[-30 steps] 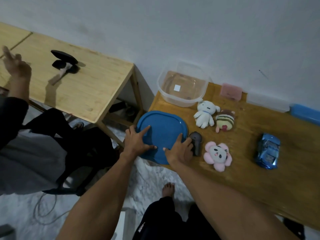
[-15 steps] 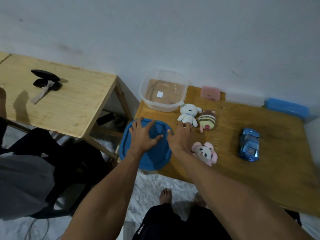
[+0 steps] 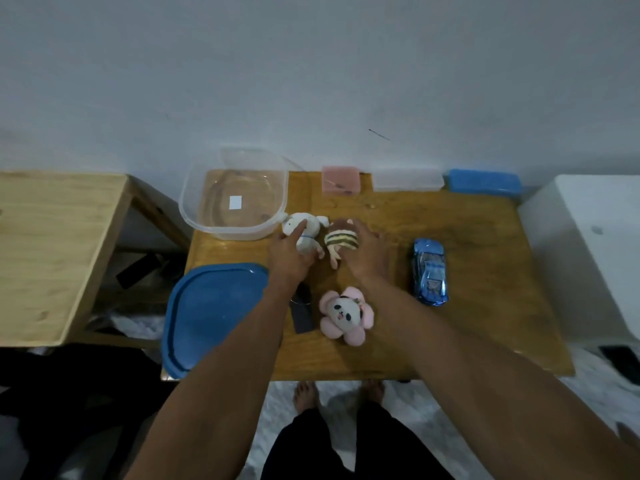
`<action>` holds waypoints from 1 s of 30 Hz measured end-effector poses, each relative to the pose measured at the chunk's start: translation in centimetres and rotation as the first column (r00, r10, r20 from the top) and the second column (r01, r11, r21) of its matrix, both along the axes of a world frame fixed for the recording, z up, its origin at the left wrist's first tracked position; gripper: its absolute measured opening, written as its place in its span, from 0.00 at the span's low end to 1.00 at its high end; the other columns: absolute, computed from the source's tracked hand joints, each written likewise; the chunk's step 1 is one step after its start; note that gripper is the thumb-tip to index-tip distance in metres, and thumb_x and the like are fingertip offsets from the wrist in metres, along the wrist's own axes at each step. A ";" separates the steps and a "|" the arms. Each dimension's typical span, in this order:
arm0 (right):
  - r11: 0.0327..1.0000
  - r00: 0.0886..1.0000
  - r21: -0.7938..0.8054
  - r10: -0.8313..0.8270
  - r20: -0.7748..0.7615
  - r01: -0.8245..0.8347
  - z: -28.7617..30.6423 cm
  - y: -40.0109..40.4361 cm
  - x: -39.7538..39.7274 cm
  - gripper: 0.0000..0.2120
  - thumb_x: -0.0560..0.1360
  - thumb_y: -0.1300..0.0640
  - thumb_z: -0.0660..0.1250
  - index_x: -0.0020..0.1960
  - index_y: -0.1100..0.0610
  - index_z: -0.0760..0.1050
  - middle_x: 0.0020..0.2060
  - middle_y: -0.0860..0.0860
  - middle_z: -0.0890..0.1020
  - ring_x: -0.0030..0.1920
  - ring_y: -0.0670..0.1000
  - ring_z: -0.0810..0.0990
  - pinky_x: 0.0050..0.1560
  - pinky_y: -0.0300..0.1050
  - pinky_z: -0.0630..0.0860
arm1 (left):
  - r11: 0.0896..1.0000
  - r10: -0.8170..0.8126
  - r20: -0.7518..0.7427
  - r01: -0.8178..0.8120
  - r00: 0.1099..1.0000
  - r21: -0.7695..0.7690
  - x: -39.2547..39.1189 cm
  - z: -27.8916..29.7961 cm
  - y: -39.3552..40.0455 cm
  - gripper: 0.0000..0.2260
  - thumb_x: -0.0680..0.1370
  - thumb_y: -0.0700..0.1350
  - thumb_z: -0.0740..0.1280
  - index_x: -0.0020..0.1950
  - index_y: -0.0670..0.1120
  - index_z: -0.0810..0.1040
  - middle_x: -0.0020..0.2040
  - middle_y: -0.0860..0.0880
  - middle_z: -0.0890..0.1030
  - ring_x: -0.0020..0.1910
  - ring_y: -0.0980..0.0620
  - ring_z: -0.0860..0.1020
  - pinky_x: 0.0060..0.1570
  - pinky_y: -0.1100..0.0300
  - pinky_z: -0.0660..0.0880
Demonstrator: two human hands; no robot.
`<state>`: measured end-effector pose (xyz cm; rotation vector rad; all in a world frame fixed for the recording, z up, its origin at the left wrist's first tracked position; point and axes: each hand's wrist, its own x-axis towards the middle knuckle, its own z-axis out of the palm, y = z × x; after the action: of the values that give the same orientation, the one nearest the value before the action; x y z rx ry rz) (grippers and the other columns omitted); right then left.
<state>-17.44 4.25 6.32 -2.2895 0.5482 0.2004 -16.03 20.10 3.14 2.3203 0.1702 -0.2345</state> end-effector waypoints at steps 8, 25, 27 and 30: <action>0.977 0.982 0.115 0.174 0.076 -0.182 -2.2 -1.1 1.9 0.29 0.71 0.51 0.76 0.70 0.44 0.74 0.61 0.47 0.80 0.57 0.47 0.78 0.57 0.46 0.78 | 0.976 0.038 -0.011 -0.039 0.999 -0.213 1.2 -1.1 0.7 0.32 0.73 0.39 0.75 0.75 0.52 0.72 0.71 0.43 0.75 0.68 0.45 0.73 0.63 0.56 0.70; 0.878 0.969 0.466 -0.012 0.247 -0.108 3.6 -5.3 3.0 0.38 0.69 0.70 0.72 0.75 0.47 0.69 0.62 0.50 0.79 0.51 0.43 0.83 0.46 0.44 0.84 | 0.884 0.004 0.195 0.088 0.981 -0.458 3.3 4.3 -2.3 0.33 0.71 0.38 0.77 0.74 0.55 0.73 0.71 0.49 0.75 0.68 0.48 0.74 0.65 0.45 0.76; 0.858 0.957 0.496 -0.019 0.288 -0.132 5.4 -4.8 4.0 0.36 0.69 0.73 0.71 0.72 0.48 0.71 0.60 0.50 0.79 0.48 0.40 0.83 0.42 0.38 0.82 | 0.884 0.018 0.248 0.100 0.969 -0.457 4.3 5.9 -1.5 0.33 0.71 0.38 0.77 0.74 0.53 0.73 0.69 0.51 0.76 0.65 0.49 0.76 0.62 0.46 0.78; 0.831 0.948 0.536 -0.038 0.317 -0.146 7.2 -2.7 5.9 0.37 0.69 0.71 0.72 0.73 0.49 0.70 0.61 0.52 0.79 0.52 0.45 0.83 0.42 0.39 0.82 | 0.862 0.084 0.288 0.076 0.954 -0.501 5.8 8.0 1.0 0.33 0.70 0.38 0.78 0.74 0.50 0.73 0.68 0.48 0.79 0.62 0.48 0.80 0.57 0.50 0.81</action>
<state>-11.52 1.56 13.52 -1.7154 0.2133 0.0100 -10.27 21.08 11.19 1.7945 -0.0414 0.0779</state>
